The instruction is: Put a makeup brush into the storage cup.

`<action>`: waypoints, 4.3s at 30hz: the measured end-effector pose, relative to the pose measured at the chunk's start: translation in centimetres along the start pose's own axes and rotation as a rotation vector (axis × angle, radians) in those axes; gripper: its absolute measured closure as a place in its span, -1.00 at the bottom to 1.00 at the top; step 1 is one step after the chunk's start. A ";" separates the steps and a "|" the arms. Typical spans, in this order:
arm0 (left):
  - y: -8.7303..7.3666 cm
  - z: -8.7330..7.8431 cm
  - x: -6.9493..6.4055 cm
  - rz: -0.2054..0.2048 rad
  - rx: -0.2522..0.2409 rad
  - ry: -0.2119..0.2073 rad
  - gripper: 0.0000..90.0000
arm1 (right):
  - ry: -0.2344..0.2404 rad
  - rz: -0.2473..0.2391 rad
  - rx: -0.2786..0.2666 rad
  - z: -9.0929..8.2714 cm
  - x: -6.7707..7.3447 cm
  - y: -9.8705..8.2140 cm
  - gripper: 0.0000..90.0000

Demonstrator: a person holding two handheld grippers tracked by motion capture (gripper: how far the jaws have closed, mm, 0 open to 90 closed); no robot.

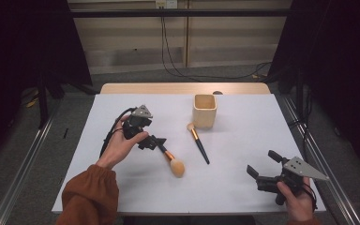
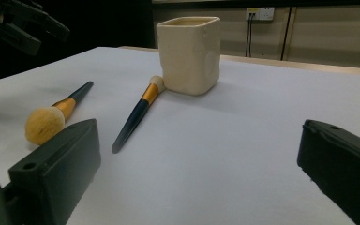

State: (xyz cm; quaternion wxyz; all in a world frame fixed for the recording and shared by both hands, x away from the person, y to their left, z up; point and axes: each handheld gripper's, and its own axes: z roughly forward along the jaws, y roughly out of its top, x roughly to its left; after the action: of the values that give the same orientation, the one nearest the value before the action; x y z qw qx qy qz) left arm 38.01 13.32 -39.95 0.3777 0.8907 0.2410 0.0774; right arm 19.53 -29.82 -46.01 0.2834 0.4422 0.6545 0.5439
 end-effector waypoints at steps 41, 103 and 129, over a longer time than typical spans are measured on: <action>0.0 4.6 -0.3 0.345 0.367 -0.221 -0.87 | 0.009 -0.005 0.022 0.1 0.1 -0.1 -1.00; 1.0 8.2 -1.2 0.421 0.577 -0.272 0.33 | 0.023 -0.013 0.050 0.3 0.0 -0.3 -1.00; 0.4 6.8 -0.4 0.268 0.538 -0.266 0.66 | 0.020 -0.004 0.062 0.4 0.0 -0.4 -1.00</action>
State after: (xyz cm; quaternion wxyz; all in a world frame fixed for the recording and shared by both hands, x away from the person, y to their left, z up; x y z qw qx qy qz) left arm 39.94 8.58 -44.44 0.1436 0.9846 0.0820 -0.0570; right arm 19.76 -29.62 -46.48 0.2640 0.4441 0.6745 0.5273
